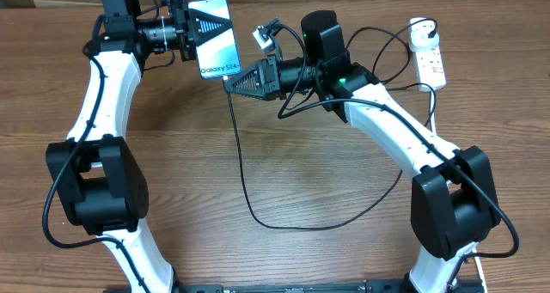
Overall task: Plug charger to phone and switch on socket
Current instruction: 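Carry the plug with the right gripper to the phone's bottom port, then push the plug into the phone's port with the right gripper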
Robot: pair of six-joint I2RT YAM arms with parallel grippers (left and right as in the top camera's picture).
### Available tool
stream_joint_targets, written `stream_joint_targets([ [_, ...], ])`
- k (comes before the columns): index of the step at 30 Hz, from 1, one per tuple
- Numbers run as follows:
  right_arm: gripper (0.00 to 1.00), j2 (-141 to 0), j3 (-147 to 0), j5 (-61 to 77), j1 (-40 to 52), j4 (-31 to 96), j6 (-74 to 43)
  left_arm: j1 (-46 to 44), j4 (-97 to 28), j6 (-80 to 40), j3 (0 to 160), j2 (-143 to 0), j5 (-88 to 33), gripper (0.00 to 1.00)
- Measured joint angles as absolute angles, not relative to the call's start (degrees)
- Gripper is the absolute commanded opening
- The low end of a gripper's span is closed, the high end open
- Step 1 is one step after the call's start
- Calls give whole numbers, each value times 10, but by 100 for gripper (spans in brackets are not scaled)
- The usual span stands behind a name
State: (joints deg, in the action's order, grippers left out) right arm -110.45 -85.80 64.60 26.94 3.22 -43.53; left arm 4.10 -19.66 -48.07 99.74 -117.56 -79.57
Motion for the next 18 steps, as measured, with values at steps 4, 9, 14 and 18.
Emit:
stream_joint_targets([
  [4, 4, -1105, -858, 645, 270, 32, -435, 41, -197, -481, 997, -1176, -795, 4],
  [9, 4, -1105, -858, 645, 270, 32, -435, 41, -195, -481, 997, -1176, -795, 4],
  [14, 4, -1105, -858, 645, 270, 32, -437, 41, -194, -481, 997, -1176, -795, 4],
  [18, 4, -1105, -858, 644, 270, 32, -437, 41, -194, -481, 997, -1176, -795, 4],
])
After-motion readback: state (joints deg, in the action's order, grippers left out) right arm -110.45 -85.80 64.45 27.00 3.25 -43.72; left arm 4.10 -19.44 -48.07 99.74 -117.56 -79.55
